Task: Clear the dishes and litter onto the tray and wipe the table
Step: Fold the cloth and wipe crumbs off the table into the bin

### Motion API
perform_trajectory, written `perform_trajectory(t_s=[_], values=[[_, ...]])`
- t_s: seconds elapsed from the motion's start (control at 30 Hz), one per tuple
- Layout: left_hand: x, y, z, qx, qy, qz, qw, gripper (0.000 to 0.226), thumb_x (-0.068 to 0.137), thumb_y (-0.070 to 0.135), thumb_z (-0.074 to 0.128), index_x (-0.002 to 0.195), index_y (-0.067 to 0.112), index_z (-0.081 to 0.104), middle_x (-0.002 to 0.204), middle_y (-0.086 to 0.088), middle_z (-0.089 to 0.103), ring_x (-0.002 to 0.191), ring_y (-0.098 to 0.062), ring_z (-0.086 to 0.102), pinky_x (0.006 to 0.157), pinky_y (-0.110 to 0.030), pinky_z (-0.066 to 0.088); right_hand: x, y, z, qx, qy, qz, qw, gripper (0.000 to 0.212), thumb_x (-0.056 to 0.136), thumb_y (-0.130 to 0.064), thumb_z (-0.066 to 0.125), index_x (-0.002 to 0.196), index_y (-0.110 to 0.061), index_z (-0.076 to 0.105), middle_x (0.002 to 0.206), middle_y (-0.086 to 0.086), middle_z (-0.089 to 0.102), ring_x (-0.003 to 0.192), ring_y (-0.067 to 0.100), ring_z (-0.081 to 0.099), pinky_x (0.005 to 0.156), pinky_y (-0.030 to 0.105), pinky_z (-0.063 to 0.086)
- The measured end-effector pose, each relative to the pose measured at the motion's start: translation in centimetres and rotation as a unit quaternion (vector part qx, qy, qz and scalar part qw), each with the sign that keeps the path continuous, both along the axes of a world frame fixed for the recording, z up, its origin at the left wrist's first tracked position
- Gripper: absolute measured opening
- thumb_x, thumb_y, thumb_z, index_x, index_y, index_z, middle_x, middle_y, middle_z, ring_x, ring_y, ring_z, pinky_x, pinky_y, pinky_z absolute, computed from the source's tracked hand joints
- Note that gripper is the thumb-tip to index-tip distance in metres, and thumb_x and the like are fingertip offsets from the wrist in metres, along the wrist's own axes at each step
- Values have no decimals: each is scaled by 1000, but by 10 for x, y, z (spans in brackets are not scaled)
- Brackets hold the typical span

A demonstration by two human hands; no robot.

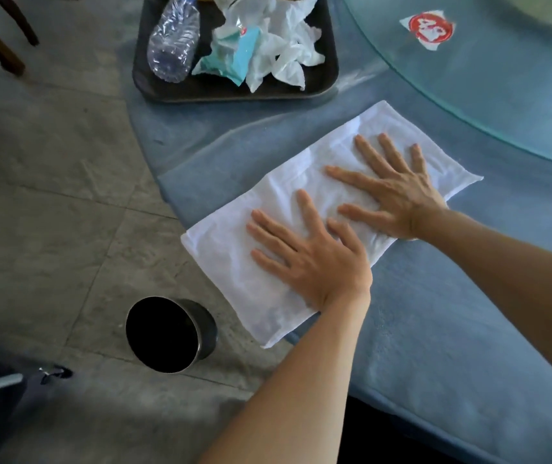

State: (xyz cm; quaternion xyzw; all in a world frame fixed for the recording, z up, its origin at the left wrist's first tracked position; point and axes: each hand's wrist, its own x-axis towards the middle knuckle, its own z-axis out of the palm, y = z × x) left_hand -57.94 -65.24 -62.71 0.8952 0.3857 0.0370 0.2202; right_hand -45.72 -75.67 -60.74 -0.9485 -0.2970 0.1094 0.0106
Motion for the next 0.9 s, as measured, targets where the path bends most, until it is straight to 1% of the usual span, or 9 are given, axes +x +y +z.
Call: perform_trajectory(t_s=[0.3, 0.5, 0.57, 0.67, 0.7, 0.73, 0.8, 0.83, 0.9], values=[[-9, 5, 1, 6, 26, -41, 999, 65, 95, 46, 36, 158, 40, 24, 167, -26, -1, 155, -40, -3, 120, -61, 2, 0, -1, -3, 19, -3, -14, 1000, 69, 81, -95, 11, 146, -76, -2, 173, -11, -11, 160, 29, -13, 123, 67, -6], [-4, 10, 11, -20, 76, -59, 995, 66, 95, 46, 36, 159, 37, 23, 166, -28, 1, 155, -43, 0, 119, -63, 6, 1, -2, -2, 34, 8, -18, 999, 69, 87, -89, 19, 152, -70, 9, 174, -11, -3, 160, 31, -8, 122, 69, -5], [-2, 12, 17, -29, 99, -82, 991, 68, 96, 46, 34, 161, 36, 15, 165, -30, -7, 154, -44, -7, 119, -64, 3, -2, -5, -7, 50, 0, -30, 998, 68, 90, -85, 24, 154, -65, 15, 174, -9, 3, 161, 31, -2, 122, 70, -2], [8, 32, 44, -131, 251, -155, 947, 78, 98, 56, 32, 158, 37, -14, 158, -28, -33, 149, -44, -27, 119, -60, -3, -7, -7, -5, 66, -23, -73, 995, 62, 95, -71, 34, 155, -54, 34, 170, 0, 26, 156, 33, 22, 120, 73, 9], [12, 46, 57, -159, 283, -171, 930, 79, 97, 57, 35, 160, 36, -8, 161, -29, -25, 151, -44, -18, 120, -56, 5, -12, -5, -4, 80, -35, -108, 990, 59, 96, -64, 39, 153, -49, 40, 166, 5, 34, 152, 34, 29, 119, 72, 13], [17, 62, 70, -167, 279, -191, 926, 74, 94, 57, 36, 160, 33, 14, 163, -29, -3, 151, -43, 2, 117, -50, 17, -21, -2, -5, 106, -49, -163, 980, 57, 97, -57, 43, 152, -44, 45, 161, 10, 40, 148, 35, 33, 118, 70, 17], [30, 94, 90, -169, 157, -229, 946, 61, 86, 53, 35, 134, 23, 60, 142, -16, 47, 133, -35, 38, 98, -32, 28, -41, 5, -6, 165, -70, -305, 935, 59, 97, -48, 50, 154, -34, 43, 157, 16, 40, 145, 36, 30, 119, 64, 20], [35, 107, 99, -146, 77, -242, 956, 56, 84, 48, 38, 122, 20, 67, 130, -10, 55, 124, -31, 45, 89, -26, 26, -54, 12, -4, 192, -53, -381, 903, 62, 98, -46, 53, 156, -30, 38, 159, 17, 34, 147, 35, 25, 121, 59, 18], [49, 122, 106, -88, -29, -278, 956, 43, 83, 36, 49, 116, 14, 67, 122, -8, 57, 112, -30, 47, 86, -26, 29, -83, 28, 7, 256, -8, -504, 825, 72, 98, -39, 63, 159, -23, 30, 163, 16, 25, 150, 34, 19, 122, 50, 16]])
